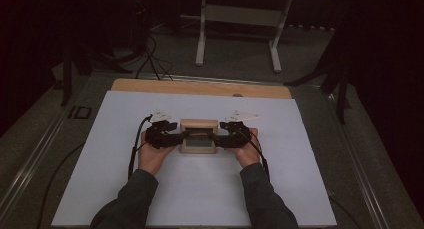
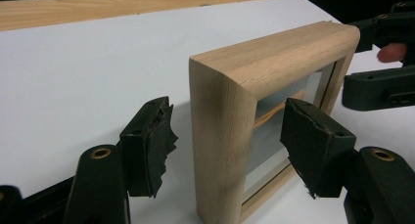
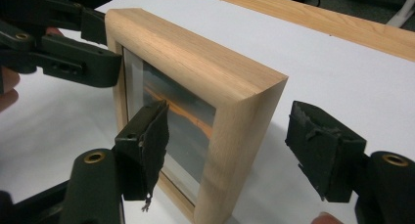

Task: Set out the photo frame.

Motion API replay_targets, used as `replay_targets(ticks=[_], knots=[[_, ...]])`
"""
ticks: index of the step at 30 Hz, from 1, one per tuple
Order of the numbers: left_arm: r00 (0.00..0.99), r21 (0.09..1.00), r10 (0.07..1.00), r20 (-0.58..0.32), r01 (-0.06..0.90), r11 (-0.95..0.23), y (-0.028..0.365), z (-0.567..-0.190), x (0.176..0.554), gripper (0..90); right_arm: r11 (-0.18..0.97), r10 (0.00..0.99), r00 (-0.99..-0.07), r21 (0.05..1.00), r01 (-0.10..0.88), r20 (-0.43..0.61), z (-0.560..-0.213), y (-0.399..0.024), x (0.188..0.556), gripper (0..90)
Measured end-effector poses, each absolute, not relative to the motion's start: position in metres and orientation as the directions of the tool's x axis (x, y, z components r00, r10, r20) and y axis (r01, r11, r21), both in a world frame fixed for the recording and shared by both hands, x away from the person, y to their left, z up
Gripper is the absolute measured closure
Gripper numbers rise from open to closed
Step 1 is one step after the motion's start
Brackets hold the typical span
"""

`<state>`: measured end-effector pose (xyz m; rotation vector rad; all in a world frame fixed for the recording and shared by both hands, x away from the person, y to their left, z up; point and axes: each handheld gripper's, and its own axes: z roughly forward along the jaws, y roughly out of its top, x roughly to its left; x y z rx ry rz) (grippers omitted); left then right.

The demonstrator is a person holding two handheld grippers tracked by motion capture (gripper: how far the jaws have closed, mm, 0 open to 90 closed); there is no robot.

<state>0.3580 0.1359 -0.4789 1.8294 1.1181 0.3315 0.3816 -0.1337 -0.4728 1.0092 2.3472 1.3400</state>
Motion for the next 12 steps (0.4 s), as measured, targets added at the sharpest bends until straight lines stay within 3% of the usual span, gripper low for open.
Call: replay_targets(ticks=[12], knots=[[0.526,0.816,0.832,-0.179,0.551,-0.173,0.165,-0.47,0.326,35.2,0.371,0.682,-0.728,0.822,0.432,0.075,-0.463,-0.16,0.361,28.9]])
